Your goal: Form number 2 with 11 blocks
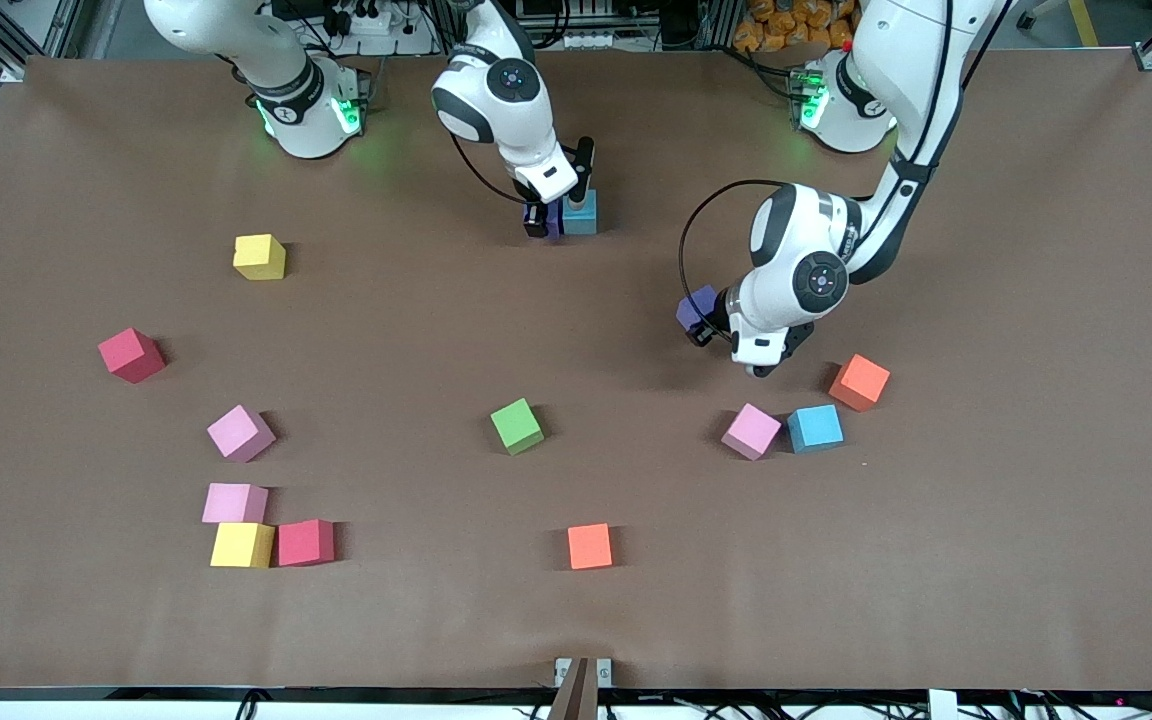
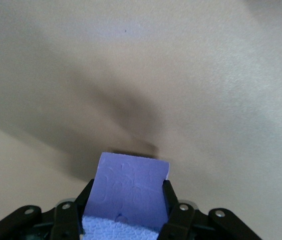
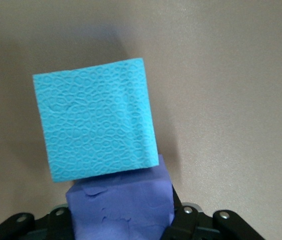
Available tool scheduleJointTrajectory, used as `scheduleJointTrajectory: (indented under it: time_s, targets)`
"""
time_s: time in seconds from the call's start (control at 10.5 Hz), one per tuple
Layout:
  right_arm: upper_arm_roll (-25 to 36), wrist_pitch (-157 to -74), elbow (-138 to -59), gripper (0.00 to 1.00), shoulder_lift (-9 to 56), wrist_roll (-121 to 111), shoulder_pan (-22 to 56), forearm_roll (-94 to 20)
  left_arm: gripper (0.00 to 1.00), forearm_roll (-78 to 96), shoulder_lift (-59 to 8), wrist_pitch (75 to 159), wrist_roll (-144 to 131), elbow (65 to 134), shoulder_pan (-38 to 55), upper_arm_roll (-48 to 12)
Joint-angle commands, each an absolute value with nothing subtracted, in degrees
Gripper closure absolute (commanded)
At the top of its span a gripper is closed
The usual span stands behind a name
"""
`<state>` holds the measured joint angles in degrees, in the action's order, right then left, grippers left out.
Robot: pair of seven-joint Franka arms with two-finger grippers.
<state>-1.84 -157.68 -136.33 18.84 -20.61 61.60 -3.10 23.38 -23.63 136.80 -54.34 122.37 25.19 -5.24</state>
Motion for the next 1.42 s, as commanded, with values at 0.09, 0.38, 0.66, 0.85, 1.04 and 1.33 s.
scheduleJointTrajectory:
  time_s: [0.09, 0.38, 0.66, 0.85, 1.04, 1.33]
  targets:
    - [-1.32, -158.55, -136.49, 0.64, 19.16, -19.16, 62.75, -3.34, 0.55, 24.79, -23.20, 136.67, -54.58, 122.08, 25.22, -5.19]
    - [-1.32, -158.99, -136.41, 0.64, 19.34, -19.16, 63.28, -3.60, 0.55, 24.61, -23.38, 136.67, -54.05, 121.91, 24.26, -5.19]
    - [-1.32, -159.87, -136.06, 0.64, 20.04, -18.46, 63.37, -3.60, 0.54, 24.61, -24.17, 136.67, -53.88, 121.64, 24.26, -5.19]
    - [-1.32, -159.87, -135.97, 0.64, 20.13, -18.37, 63.37, -3.60, 0.54, 24.61, -24.17, 136.67, -53.96, 121.29, 24.17, -5.19]
    - [-1.32, -159.87, -135.79, 0.63, 20.21, -18.37, 63.63, -3.60, 0.53, 24.61, -24.43, 136.76, -53.88, 121.11, 24.43, -5.19]
    - [-1.32, -159.26, -135.35, 0.00, 20.13, -17.84, 63.37, -3.60, 0.53, 24.79, -25.05, 136.76, -54.23, 120.67, 24.43, -5.19]
